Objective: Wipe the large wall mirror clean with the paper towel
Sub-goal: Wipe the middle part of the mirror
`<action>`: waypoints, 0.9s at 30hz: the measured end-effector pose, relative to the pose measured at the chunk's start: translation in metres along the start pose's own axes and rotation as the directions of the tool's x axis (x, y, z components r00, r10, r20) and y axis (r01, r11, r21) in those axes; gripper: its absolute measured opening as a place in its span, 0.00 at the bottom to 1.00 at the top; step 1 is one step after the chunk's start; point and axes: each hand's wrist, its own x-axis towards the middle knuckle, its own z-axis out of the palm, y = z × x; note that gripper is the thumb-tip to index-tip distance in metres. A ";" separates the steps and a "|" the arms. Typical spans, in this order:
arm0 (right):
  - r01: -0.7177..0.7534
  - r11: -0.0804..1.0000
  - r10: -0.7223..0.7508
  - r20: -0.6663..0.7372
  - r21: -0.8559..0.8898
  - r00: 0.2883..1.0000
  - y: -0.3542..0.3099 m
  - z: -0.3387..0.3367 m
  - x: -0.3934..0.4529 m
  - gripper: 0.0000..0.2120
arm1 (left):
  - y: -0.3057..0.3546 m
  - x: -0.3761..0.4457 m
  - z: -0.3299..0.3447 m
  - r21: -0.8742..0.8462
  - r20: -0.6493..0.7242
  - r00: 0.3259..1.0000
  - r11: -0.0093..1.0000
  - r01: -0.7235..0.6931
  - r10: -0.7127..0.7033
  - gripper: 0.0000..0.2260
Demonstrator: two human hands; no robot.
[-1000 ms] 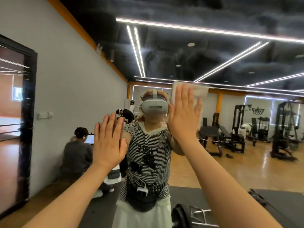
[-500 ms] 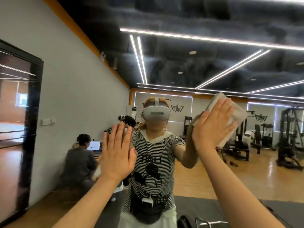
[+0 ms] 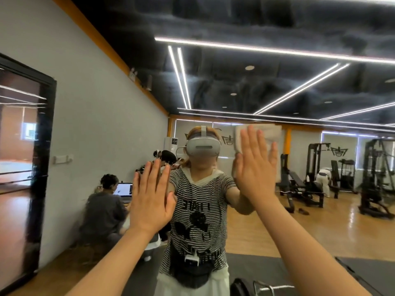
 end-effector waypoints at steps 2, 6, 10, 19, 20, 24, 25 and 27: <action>-0.106 0.994 0.106 0.010 0.003 0.994 0.024 -0.006 -0.003 0.27 | 0.000 0.000 0.000 -0.003 -0.005 1.000 1.000 0.001 -0.001 0.31; -0.259 0.964 0.261 -0.019 0.062 0.965 0.036 -0.009 -0.007 0.27 | 0.001 -0.001 0.002 -0.002 -0.009 1.000 1.000 0.013 -0.013 0.31; -0.408 0.905 0.414 -0.032 0.118 0.910 -0.001 -0.004 -0.002 0.29 | 0.003 -0.001 0.002 0.007 -0.010 1.000 1.000 0.010 -0.010 0.31; -0.011 0.999 0.013 -0.046 0.046 0.999 -0.108 0.025 0.005 0.29 | 0.001 -0.001 0.001 0.013 0.019 1.000 1.000 0.006 -0.006 0.31; 0.027 0.999 -0.026 -0.040 0.045 0.999 -0.102 0.024 0.005 0.28 | 0.001 -0.001 0.001 0.009 0.022 1.000 1.000 0.005 -0.006 0.31; 0.119 0.993 -0.119 -0.008 -0.011 0.993 -0.046 0.014 0.001 0.27 | 0.001 -0.001 0.001 -0.009 0.019 1.000 1.000 0.003 -0.002 0.30; 0.068 0.998 -0.068 0.004 -0.018 0.998 -0.028 0.010 0.000 0.27 | 0.000 -0.001 0.001 -0.006 0.018 1.000 1.000 0.001 -0.001 0.30; -0.066 0.998 0.066 0.029 -0.003 0.997 0.004 -0.001 -0.004 0.28 | 0.000 -0.001 0.002 -0.003 0.015 1.000 1.000 0.001 -0.001 0.30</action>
